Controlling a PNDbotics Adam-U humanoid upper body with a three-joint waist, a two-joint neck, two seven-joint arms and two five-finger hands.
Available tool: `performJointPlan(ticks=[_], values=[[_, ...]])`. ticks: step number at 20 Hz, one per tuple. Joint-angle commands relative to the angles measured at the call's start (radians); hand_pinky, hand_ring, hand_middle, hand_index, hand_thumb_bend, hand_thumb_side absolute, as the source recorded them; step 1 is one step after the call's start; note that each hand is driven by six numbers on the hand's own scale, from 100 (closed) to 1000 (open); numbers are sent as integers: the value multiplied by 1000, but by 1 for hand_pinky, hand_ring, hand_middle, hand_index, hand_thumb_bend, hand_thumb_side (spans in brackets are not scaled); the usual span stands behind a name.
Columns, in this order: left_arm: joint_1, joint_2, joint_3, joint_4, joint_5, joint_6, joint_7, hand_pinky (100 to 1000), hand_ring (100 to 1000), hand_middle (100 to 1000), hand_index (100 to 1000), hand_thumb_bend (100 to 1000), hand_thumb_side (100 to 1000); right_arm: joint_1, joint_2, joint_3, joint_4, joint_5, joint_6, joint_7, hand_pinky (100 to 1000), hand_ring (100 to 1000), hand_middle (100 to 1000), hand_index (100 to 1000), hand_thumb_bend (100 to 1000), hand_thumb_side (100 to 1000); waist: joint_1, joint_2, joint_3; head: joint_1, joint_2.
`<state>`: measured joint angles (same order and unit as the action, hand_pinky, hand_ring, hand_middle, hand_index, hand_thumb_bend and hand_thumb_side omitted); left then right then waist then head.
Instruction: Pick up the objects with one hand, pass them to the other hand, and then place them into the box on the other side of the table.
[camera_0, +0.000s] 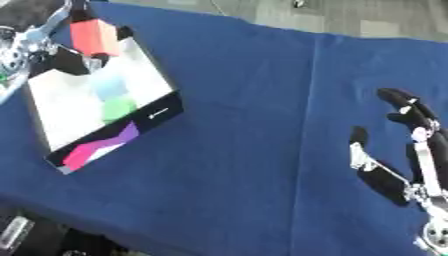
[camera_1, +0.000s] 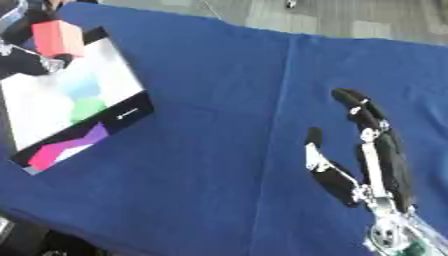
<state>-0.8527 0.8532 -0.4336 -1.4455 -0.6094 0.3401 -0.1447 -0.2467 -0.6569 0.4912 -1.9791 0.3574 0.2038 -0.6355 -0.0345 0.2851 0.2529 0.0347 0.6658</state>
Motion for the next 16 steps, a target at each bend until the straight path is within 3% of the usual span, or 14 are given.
performJointPlan(ticks=[1, 2, 3, 4, 5, 7, 8, 12, 16], values=[[-8, 34, 21, 34, -17, -16, 11, 761, 679, 544, 384, 345, 100, -5, -11, -8, -21, 9, 0, -8, 757, 939, 836, 870, 109, 181, 2, -12, -2, 2, -8], [-7, 32, 22, 42, -18, -20, 12, 763, 682, 548, 411, 343, 100, -5, -10, -7, -21, 9, 0, -10, 756, 936, 834, 867, 106, 182, 1, -12, -3, 1, -7], [-7, 30, 23, 49, -19, -20, 13, 772, 695, 572, 493, 366, 100, -4, -8, -7, -21, 10, 1, -12, 756, 935, 832, 866, 104, 183, 1, -11, -4, 1, -5], [-7, 29, 24, 56, -19, -18, 13, 804, 748, 673, 712, 421, 100, -4, -7, -6, -21, 10, 2, -14, 755, 934, 831, 864, 103, 183, 0, -10, -4, 0, -2], [-7, 29, 24, 62, -24, -14, 12, 815, 785, 725, 786, 536, 215, -3, -6, -6, -21, 11, 3, -15, 755, 934, 831, 865, 102, 183, 0, -10, -5, -1, 1], [-8, 28, 25, 71, -56, -4, 13, 823, 799, 737, 803, 674, 397, -3, -5, -5, -21, 10, 4, -18, 755, 935, 832, 867, 100, 183, -1, -9, -5, -7, 6], [-9, 27, 27, 76, -71, 3, 11, 825, 804, 740, 803, 726, 433, -3, -5, -5, -21, 10, 3, -19, 756, 935, 832, 867, 100, 183, -1, -9, -6, -11, 9], [-10, 24, 34, 83, -108, 19, 5, 821, 808, 740, 799, 820, 460, 0, -6, -7, -21, 9, 1, -24, 756, 934, 832, 868, 100, 182, 0, -9, -6, -18, 13], [-10, 24, 37, 80, -116, 21, 2, 825, 809, 739, 793, 827, 467, 5, -7, -14, -21, 8, -7, -42, 753, 930, 826, 862, 100, 174, 1, -9, -6, -22, 16]])
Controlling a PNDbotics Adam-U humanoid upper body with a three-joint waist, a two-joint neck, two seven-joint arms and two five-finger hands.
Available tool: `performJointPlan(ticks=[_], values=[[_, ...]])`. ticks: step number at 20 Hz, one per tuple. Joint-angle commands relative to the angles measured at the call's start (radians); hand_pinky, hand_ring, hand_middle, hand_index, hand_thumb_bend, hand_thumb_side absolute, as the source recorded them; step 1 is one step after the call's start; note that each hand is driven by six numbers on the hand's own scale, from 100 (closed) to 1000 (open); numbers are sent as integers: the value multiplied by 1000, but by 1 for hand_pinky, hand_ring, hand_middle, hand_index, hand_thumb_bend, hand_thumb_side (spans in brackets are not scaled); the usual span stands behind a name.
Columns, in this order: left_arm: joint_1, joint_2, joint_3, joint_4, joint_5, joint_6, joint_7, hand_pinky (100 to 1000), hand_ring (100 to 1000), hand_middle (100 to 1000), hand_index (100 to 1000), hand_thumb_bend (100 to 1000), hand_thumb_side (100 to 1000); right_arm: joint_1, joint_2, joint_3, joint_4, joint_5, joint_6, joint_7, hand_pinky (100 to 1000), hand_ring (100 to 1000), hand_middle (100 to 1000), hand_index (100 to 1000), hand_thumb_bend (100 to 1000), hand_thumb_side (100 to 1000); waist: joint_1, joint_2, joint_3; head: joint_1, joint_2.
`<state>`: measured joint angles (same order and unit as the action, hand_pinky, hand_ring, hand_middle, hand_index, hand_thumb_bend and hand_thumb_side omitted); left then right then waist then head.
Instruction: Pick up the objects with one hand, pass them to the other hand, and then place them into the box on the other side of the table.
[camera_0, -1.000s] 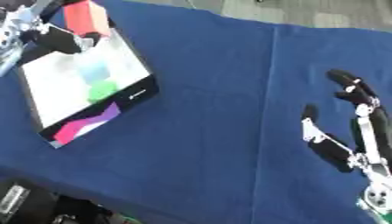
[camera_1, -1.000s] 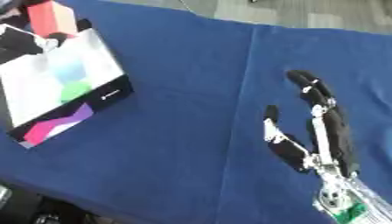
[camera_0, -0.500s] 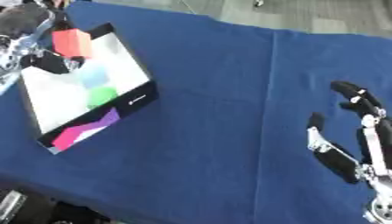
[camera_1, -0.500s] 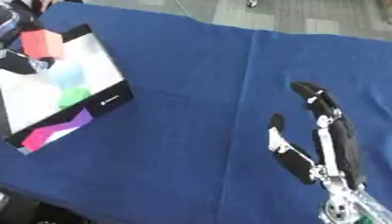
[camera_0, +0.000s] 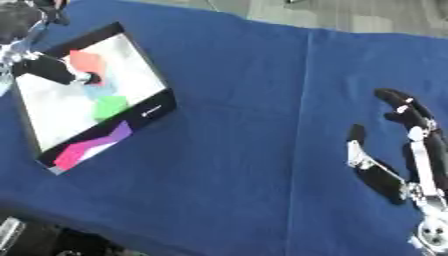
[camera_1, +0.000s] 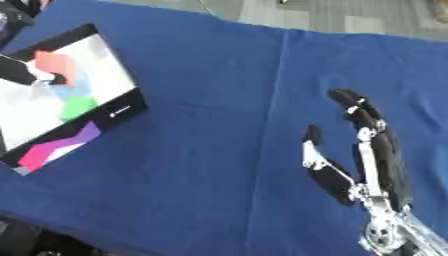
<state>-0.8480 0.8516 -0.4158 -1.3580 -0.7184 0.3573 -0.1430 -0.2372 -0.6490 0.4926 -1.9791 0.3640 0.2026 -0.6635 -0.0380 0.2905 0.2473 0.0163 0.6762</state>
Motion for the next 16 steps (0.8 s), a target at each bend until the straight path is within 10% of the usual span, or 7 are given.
performJointPlan(ticks=[1, 5, 9, 16], values=[[-13, 26, 21, -7, -6, 5, 0, 827, 807, 737, 792, 818, 468, -3, -17, -18, -21, 0, -10, -20, 754, 929, 825, 861, 100, 170, 4, -15, 0, -5, 7], [-8, 29, 28, -14, 10, 11, 3, 835, 805, 730, 789, 768, 460, 0, -21, -23, -21, 2, -25, -30, 755, 928, 826, 864, 100, 165, 4, -16, 0, -20, 11], [11, 24, 101, -97, 165, 52, 51, 885, 727, 617, 765, 100, 481, 11, -15, -41, -21, 1, -40, -46, 756, 936, 832, 866, 100, 159, -1, -21, 0, -84, 23], [144, 55, 264, -402, 783, -34, 441, 951, 716, 615, 763, 100, 648, 92, -46, -236, -21, -122, -226, -142, 769, 973, 863, 868, 100, 190, -17, -45, -10, -147, 20]])
